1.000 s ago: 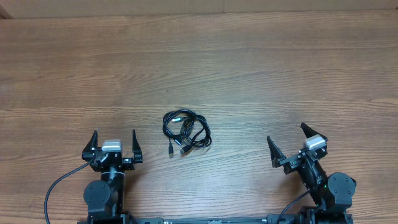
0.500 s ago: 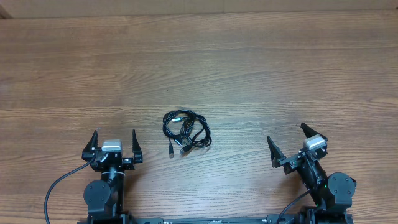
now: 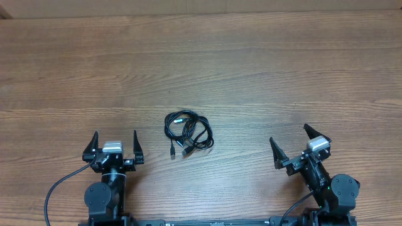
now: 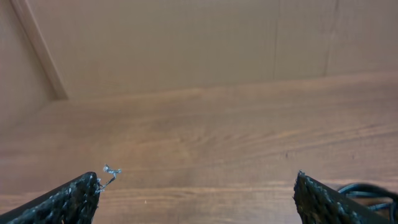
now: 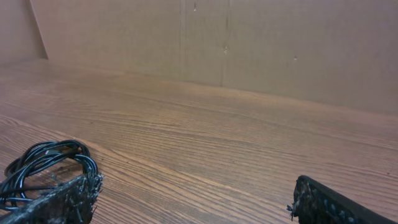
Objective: Untangle cables
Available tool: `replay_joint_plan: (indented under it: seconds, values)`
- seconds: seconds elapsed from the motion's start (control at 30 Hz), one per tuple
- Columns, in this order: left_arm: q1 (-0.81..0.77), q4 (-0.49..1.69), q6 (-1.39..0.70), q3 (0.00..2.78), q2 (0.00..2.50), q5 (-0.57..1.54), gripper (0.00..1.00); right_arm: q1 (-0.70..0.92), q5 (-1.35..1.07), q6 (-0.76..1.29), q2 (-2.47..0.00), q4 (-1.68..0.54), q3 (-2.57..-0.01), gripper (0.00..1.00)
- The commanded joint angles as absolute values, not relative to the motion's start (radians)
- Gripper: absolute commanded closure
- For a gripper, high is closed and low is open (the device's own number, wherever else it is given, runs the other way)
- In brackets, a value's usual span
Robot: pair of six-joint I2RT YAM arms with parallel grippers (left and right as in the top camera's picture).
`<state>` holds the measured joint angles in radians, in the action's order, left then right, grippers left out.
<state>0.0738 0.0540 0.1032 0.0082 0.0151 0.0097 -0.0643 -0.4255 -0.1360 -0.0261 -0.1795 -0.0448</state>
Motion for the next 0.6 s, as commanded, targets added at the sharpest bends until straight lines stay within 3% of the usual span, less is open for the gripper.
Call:
replay_joint_plan:
  seconds: [0.0,0.57]
  values:
    - [0.076,0.036,0.097,0.005,0.004,-0.001,0.00,-0.069,-0.411,-0.144,-0.025,-0.197,-0.065,0.00]
    - [0.076,0.100,0.098,0.048,0.006,0.105,0.00,-0.069,-0.411,-0.144,-0.025,-0.197,-0.065,0.00]
